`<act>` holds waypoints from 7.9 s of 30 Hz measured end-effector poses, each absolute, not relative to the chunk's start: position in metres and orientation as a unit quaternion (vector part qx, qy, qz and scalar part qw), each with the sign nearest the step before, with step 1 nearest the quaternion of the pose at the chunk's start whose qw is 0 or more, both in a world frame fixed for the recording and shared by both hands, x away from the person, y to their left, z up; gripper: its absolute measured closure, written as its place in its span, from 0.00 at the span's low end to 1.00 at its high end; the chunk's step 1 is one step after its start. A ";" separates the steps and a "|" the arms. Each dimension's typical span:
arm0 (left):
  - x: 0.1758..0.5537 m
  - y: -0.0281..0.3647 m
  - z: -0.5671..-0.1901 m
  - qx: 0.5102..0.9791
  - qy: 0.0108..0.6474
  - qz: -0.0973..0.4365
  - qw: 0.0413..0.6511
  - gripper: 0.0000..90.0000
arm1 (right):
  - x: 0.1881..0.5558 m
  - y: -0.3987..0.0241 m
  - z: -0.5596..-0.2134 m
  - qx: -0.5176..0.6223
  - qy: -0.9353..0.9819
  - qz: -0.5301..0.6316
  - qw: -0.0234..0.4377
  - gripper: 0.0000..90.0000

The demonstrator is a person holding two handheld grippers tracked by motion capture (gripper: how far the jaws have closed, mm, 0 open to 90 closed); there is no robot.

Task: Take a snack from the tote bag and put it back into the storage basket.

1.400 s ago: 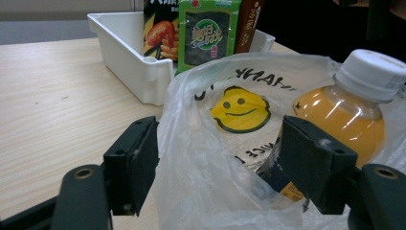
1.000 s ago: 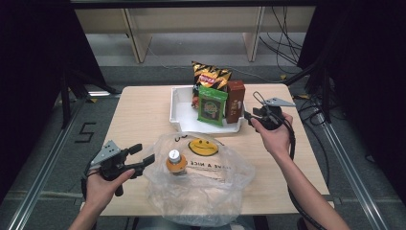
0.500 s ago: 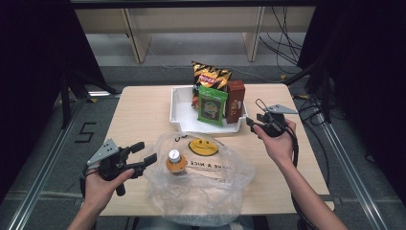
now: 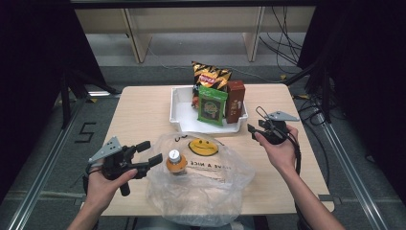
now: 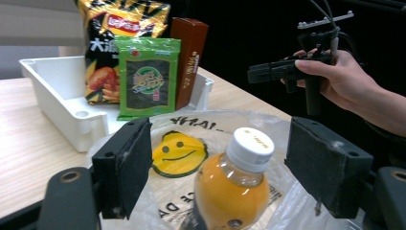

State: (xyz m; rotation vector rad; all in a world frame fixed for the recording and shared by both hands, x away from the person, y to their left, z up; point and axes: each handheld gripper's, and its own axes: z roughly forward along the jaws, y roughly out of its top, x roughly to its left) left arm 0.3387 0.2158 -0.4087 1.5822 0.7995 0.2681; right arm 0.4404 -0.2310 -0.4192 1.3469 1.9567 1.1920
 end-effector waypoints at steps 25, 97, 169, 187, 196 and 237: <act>0.357 0.188 -0.412 0.729 0.336 0.113 0.585 0.23 | 0.432 -0.241 -0.418 0.484 0.716 0.443 0.240 0.54; 0.357 0.158 -0.452 0.777 0.309 0.116 0.537 0.33 | 0.426 -0.244 -0.427 0.497 0.717 0.428 0.234 0.53; 0.408 0.161 -0.385 0.763 0.273 0.111 0.575 0.33 | 0.428 -0.248 -0.432 0.502 0.721 0.416 0.232 0.52; 0.423 0.159 -0.377 0.766 0.262 0.110 0.577 0.33 | 0.427 -0.247 -0.432 0.516 0.710 0.420 0.232 0.52; 0.433 0.154 -0.375 0.770 0.251 0.104 0.578 0.33 | 0.422 -0.258 -0.434 0.513 0.712 0.418 0.236 0.52; 0.453 0.149 -0.356 0.780 0.216 0.089 0.580 0.33 | 0.420 -0.262 -0.432 0.513 0.706 0.420 0.250 0.51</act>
